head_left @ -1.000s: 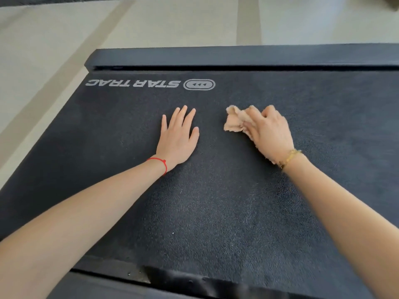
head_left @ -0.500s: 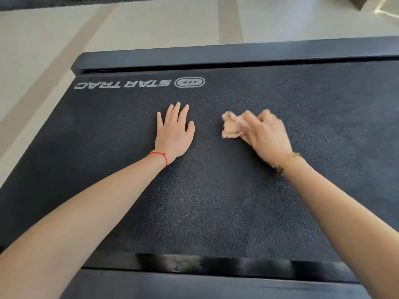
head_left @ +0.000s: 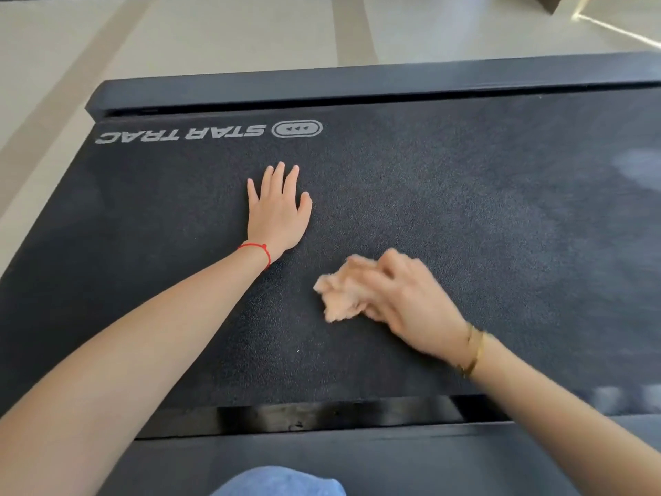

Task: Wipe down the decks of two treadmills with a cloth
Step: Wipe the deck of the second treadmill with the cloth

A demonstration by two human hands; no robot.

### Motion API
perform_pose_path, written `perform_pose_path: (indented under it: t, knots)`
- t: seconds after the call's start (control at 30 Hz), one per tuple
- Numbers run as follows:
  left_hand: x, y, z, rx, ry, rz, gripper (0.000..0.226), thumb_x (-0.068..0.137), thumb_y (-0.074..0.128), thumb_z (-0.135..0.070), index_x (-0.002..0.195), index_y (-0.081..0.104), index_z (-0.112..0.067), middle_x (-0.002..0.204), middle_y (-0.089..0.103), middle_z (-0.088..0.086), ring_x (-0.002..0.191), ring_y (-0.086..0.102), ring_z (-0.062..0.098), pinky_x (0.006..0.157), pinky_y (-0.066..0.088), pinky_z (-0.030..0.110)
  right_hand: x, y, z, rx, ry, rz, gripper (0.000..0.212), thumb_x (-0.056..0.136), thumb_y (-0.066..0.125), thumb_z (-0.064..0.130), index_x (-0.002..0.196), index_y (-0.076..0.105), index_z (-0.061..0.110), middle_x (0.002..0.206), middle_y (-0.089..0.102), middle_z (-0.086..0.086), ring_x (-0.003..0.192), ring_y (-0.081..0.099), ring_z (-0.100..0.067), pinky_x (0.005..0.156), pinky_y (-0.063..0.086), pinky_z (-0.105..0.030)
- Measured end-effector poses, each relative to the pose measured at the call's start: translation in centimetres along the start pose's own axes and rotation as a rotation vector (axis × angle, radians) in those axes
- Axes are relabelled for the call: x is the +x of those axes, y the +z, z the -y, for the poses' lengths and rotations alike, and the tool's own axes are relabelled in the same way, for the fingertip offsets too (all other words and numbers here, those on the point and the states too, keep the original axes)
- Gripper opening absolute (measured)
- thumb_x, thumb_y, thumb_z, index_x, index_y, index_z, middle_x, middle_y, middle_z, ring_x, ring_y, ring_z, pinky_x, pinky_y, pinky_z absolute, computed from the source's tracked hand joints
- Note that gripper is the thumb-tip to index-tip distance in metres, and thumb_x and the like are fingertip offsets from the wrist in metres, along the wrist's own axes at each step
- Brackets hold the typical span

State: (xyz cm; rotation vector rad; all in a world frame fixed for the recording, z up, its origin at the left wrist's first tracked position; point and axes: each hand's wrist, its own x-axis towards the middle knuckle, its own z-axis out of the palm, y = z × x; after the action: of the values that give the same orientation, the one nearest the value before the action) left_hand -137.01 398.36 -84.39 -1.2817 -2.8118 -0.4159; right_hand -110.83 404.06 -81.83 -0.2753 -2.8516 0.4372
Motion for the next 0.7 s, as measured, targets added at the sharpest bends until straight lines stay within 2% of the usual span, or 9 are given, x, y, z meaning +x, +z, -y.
perform_pose_path:
  t: [0.1, 0.17, 0.27, 0.37, 0.47, 0.53, 0.6, 0.7]
  knots:
    - [-0.1, -0.1, 0.1, 0.01, -0.001, 0.008, 0.056, 0.104, 0.028, -0.039, 0.156, 0.022, -0.018, 0.164, 0.016, 0.007, 0.152, 0.008, 0.024, 0.122, 0.003, 0.053, 2.2, -1.2, -4.2, -0.115, 0.281, -0.097, 0.039, 0.093, 0.06, 0.028, 0.131, 0.058, 0.018, 0.094, 0.048, -0.013, 0.083, 0.053, -0.035, 0.075, 0.043, -0.043]
    - [-0.1, -0.2, 0.0, 0.011, 0.001, 0.009, 0.056, 0.104, 0.028, -0.039, 0.156, 0.022, -0.018, 0.164, 0.016, 0.007, 0.152, 0.008, 0.024, 0.122, 0.003, 0.054, 2.2, -1.3, -4.2, -0.133, 0.328, -0.117, 0.037, 0.095, 0.057, 0.027, 0.13, 0.059, 0.017, 0.097, 0.048, -0.014, 0.084, 0.053, -0.035, 0.077, 0.043, -0.043]
    - [-0.1, -0.1, 0.0, 0.014, 0.006, 0.004, 0.057, 0.104, 0.028, -0.038, 0.156, 0.022, -0.017, 0.164, 0.016, 0.008, 0.152, 0.009, 0.025, 0.122, 0.004, 0.055, 0.1, 0.0, 0.4, -0.068, 0.158, -0.076, 0.039, 0.094, 0.056, 0.027, 0.132, 0.057, 0.02, 0.095, 0.048, -0.011, 0.08, 0.052, -0.033, 0.072, 0.043, -0.041]
    - [-0.1, -0.1, 0.0, 0.016, 0.01, 0.013, 0.057, 0.104, 0.028, -0.038, 0.156, 0.021, -0.017, 0.164, 0.016, 0.009, 0.152, 0.008, 0.026, 0.122, 0.003, 0.055, -2.6, 1.4, 5.2, 0.035, 0.001, 0.01, 0.042, 0.097, 0.045, 0.037, 0.139, 0.043, 0.035, 0.096, 0.044, -0.001, 0.081, 0.045, -0.021, 0.072, 0.038, -0.036]
    - [-0.2, -0.3, 0.0, 0.014, 0.007, 0.024, 0.057, 0.104, 0.028, -0.037, 0.156, 0.021, -0.016, 0.164, 0.015, 0.009, 0.152, 0.008, 0.026, 0.122, 0.002, 0.055, -3.3, 1.4, 6.2, 0.104, -0.052, 0.083, 0.039, 0.1, 0.041, 0.04, 0.139, 0.041, 0.04, 0.097, 0.041, 0.002, 0.083, 0.044, -0.017, 0.074, 0.037, -0.032]
    - [-0.3, -0.5, -0.1, 0.011, 0.005, 0.043, 0.057, 0.104, 0.028, -0.037, 0.156, 0.02, -0.016, 0.164, 0.014, 0.009, 0.152, 0.007, 0.026, 0.122, 0.002, 0.054, -2.8, 0.8, 4.8, 0.078, -0.054, 0.085, 0.038, 0.098, 0.045, 0.037, 0.136, 0.047, 0.035, 0.097, 0.045, -0.002, 0.081, 0.046, -0.02, 0.073, 0.039, -0.034]
    - [-0.5, -0.9, -0.3, 0.004, 0.003, 0.065, 0.057, 0.104, 0.028, -0.036, 0.157, 0.019, -0.016, 0.165, 0.013, 0.009, 0.152, 0.006, 0.027, 0.122, 0.002, 0.055, -1.8, 0.0, 1.9, -0.005, 0.034, 0.002, 0.038, 0.093, 0.057, 0.029, 0.13, 0.056, 0.025, 0.095, 0.049, -0.009, 0.078, 0.051, -0.028, 0.072, 0.044, -0.038]
    - [-1.1, -1.4, -0.8, 0.0, -0.016, 0.089, 0.056, 0.105, 0.027, -0.035, 0.157, 0.018, -0.016, 0.165, 0.012, 0.009, 0.152, 0.004, 0.026, 0.122, 0.002, 0.055, -0.1, -1.7, -2.7, -0.114, 0.308, -0.099, 0.038, 0.091, 0.063, 0.022, 0.128, 0.061, 0.018, 0.093, 0.049, -0.015, 0.081, 0.054, -0.036, 0.075, 0.046, -0.044]
